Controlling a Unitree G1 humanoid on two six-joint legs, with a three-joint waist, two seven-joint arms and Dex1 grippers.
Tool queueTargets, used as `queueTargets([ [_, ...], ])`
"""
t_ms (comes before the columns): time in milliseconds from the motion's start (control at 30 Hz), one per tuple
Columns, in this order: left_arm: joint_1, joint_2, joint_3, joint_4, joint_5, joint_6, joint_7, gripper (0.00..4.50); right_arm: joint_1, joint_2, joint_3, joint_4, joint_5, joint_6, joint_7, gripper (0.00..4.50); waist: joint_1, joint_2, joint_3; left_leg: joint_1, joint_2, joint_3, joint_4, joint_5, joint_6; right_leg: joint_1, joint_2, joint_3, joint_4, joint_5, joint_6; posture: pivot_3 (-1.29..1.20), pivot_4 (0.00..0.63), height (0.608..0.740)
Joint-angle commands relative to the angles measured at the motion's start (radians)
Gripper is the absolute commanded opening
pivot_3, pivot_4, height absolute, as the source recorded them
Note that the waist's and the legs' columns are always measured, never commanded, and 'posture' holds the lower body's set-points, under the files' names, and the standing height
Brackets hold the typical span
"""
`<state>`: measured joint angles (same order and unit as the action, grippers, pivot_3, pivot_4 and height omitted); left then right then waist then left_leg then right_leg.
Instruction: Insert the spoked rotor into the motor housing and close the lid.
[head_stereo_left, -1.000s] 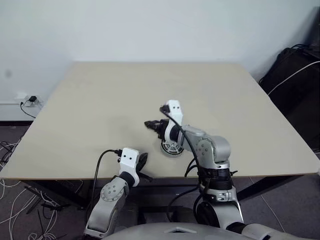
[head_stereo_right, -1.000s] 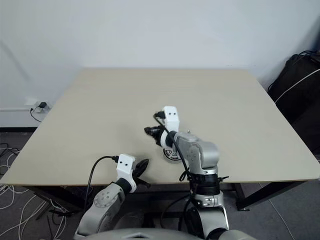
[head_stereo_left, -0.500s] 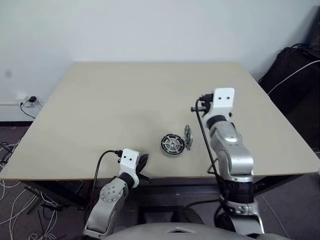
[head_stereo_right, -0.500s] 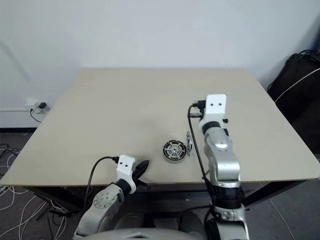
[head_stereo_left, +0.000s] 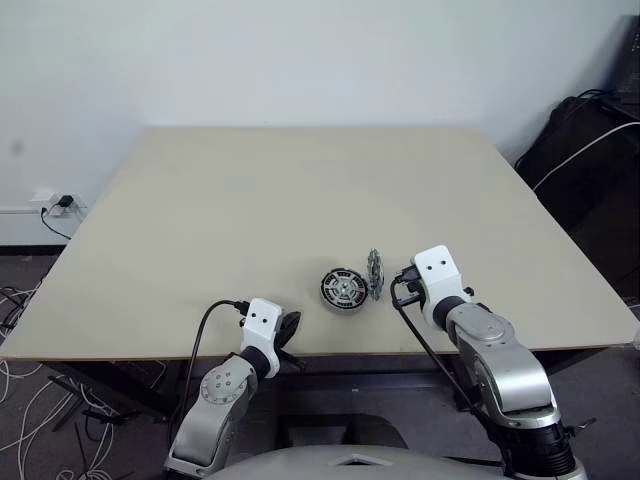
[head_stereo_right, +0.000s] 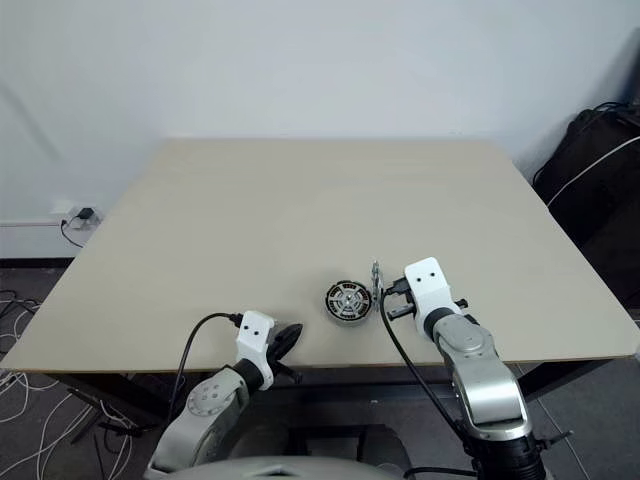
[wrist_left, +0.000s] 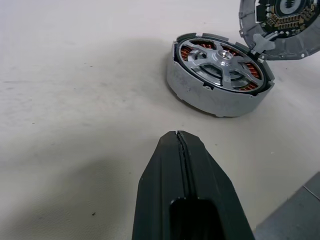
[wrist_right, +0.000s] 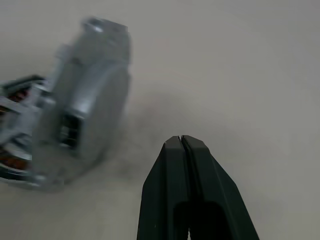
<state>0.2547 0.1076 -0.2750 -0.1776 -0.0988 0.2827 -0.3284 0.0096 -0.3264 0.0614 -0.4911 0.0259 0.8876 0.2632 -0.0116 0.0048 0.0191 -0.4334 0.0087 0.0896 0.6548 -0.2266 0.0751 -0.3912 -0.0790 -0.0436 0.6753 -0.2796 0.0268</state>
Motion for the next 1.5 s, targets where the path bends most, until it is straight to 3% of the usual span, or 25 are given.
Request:
queueTargets([
  [33,-0.016,0.009,-0.012,-0.045,0.007,-0.013,-0.007,0.0,-0.013,0.019,-0.018,-0.061,0.053,-0.071,0.034,0.04,0.0,-0.001,0.0,0.0,0.0,0.0,0.0,0.0,0.0,0.0,0.0,0.0,0.0,0.0,0.0,0.0,0.0,0.74],
  [267,-0.013,0.021,-0.013,-0.051,0.012,-0.023,0.0,0.0,-0.031,0.012,0.009,-0.079,0.168,-0.101,0.151,0.04,0.001,-0.002,0.001,-0.001,0.0,0.0,0.0,0.0,0.0,0.0,0.0,0.0,-0.001,0.0,0.0,0.0,0.0,0.74],
  [900,-0.006,0.025,0.002,-0.069,0.013,-0.02,0.012,0.0,-0.14,0.126,0.186,0.266,0.149,-0.198,0.167,0.04,0.0,-0.002,0.001,-0.002,0.0,0.0,-0.002,0.0,0.0,-0.002,-0.001,0.0,-0.003,0.0,0.0,0.0,0.0,0.74],
  [1200,-0.005,0.027,0.003,-0.073,0.01,-0.012,0.015,0.0,-0.132,0.153,0.192,0.372,0.161,-0.184,0.176,0.04,0.0,-0.002,0.001,-0.002,0.0,0.0,-0.003,0.0,0.0,-0.002,-0.002,0.001,-0.003,0.0,0.0,0.0,0.0,0.74],
  [1333,-0.003,0.027,0.001,-0.076,0.009,-0.009,0.017,0.0,-0.127,0.152,0.182,0.376,0.17,-0.177,0.178,0.04,-0.001,-0.001,0.001,-0.002,0.0,0.0,-0.003,0.0,0.0,-0.002,-0.002,0.001,-0.003,0.0,0.0,0.0,0.0,0.74],
  [1500,0.001,0.028,0.001,-0.081,0.007,-0.006,0.018,0.0,-0.09,0.118,0.18,0.231,0.234,-0.213,0.254,0.04,0.0,-0.001,0.001,-0.002,0.0,0.0,-0.004,0.0,0.0,-0.002,-0.002,0.001,-0.004,0.0,0.0,0.0,0.0,0.74],
])
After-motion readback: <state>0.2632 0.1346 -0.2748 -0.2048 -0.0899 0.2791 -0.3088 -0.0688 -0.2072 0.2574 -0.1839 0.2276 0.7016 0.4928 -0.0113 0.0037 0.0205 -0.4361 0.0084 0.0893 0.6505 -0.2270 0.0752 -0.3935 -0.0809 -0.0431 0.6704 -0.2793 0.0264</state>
